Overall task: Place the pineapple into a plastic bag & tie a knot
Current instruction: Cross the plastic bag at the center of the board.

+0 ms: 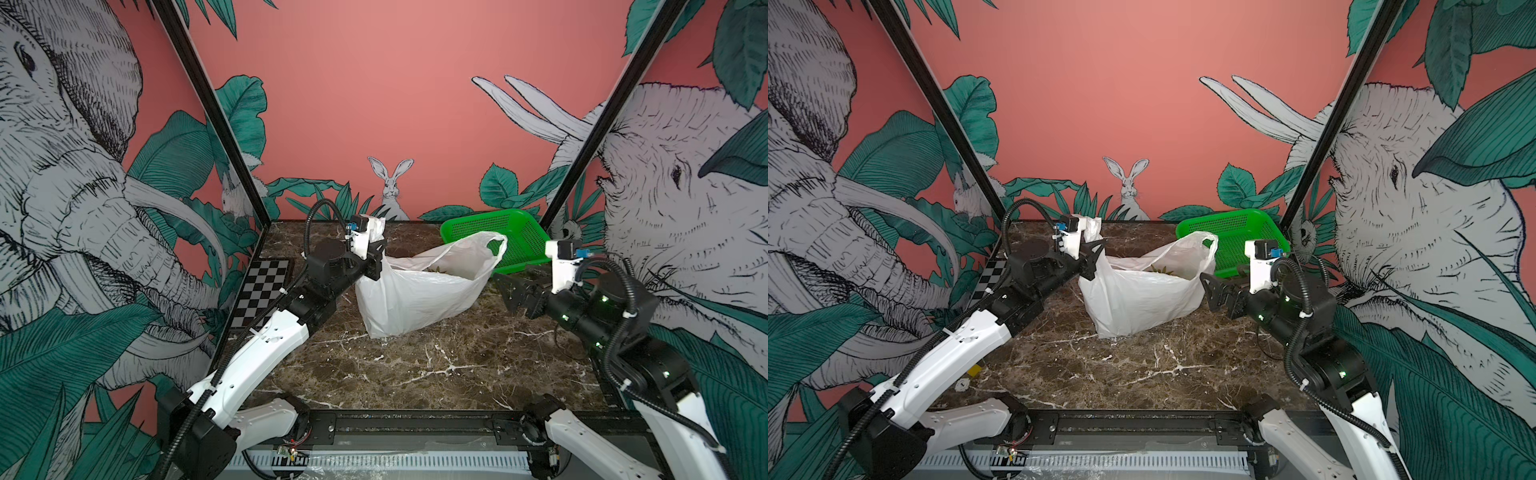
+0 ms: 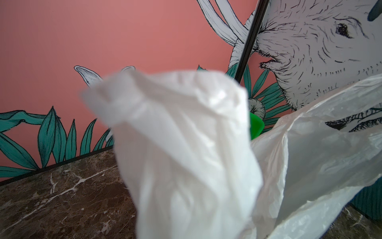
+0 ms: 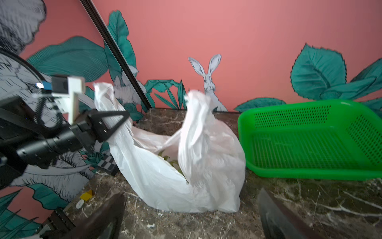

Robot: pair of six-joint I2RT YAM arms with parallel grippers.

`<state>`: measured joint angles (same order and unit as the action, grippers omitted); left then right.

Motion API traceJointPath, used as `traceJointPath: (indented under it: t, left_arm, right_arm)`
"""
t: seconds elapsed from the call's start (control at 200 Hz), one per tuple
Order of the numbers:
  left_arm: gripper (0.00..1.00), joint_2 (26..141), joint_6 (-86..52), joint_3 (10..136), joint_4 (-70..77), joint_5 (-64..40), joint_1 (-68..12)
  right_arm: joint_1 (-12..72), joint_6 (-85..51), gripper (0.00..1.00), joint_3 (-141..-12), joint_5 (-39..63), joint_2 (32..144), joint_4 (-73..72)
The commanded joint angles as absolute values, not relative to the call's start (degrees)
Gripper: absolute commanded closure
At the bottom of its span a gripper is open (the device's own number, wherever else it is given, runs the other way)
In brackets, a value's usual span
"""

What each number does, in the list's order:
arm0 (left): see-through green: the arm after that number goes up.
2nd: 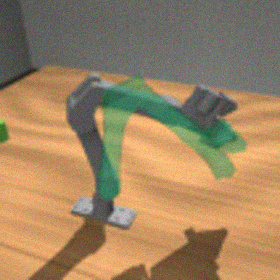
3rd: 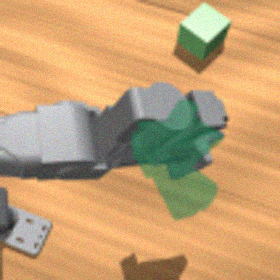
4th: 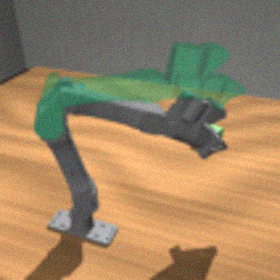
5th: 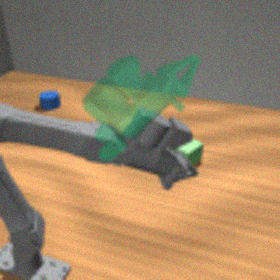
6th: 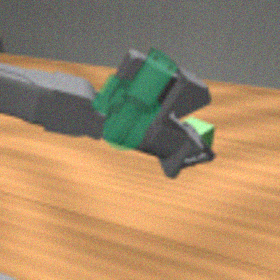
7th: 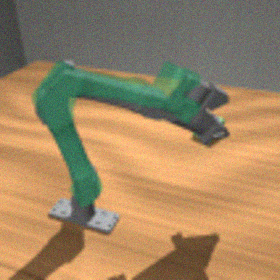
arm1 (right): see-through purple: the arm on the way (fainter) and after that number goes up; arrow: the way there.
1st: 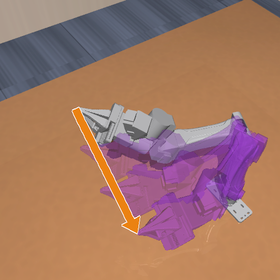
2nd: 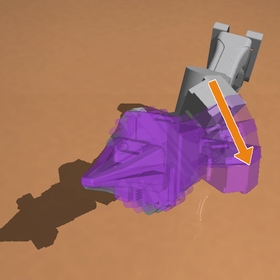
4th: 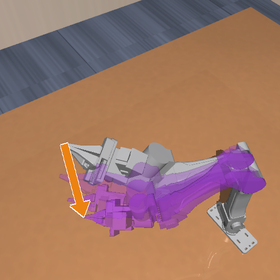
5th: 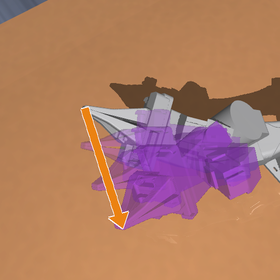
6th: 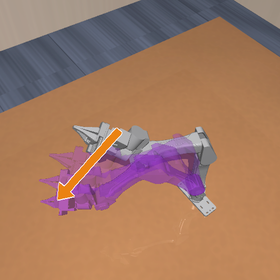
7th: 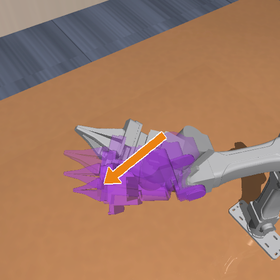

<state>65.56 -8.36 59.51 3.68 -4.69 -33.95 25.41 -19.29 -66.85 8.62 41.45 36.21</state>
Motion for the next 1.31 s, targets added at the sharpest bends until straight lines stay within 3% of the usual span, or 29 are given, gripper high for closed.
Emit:
traceJointPath:
  t: [0.0,0.185,0.515,0.855,1.11,1.3]
  left_arm:
    - [1.00,63.7,-8.1,59.7,3.9,-5.4,-33.5]
    - [1.00,64.2,-8.1,60.4,2.7,-6.0,-33.5]
    - [1.00,64.0,-7.6,61.0,0.4,-6.7,-33.4]
    - [1.00,64.3,-7.8,61.2,0.1,-7.2,-33.3]
    - [1.00,65.2,-8.4,61.8,0.5,-8.0,-33.3]
    - [1.00,65.7,-8.7,62.5,0.5,-8.5,-33.3]
  right_arm:
    - [23.8,-18.7,0.01,-60.1,9.9,41.5,29.1]
    - [19.0,-18.7,0.01,-54.4,17.1,47.3,17.8]
    - [11.7,-20.1,0.01,-57.2,29.5,59.8,3.9]
    - [11.3,-22.4,0.01,-62.5,37.6,68.7,-1.7]
    - [11.4,-24.2,0.09,-65.5,44.0,73.3,-4.4]
    - [11.4,-24.7,0.01,-66.7,43.1,74.9,-5.5]
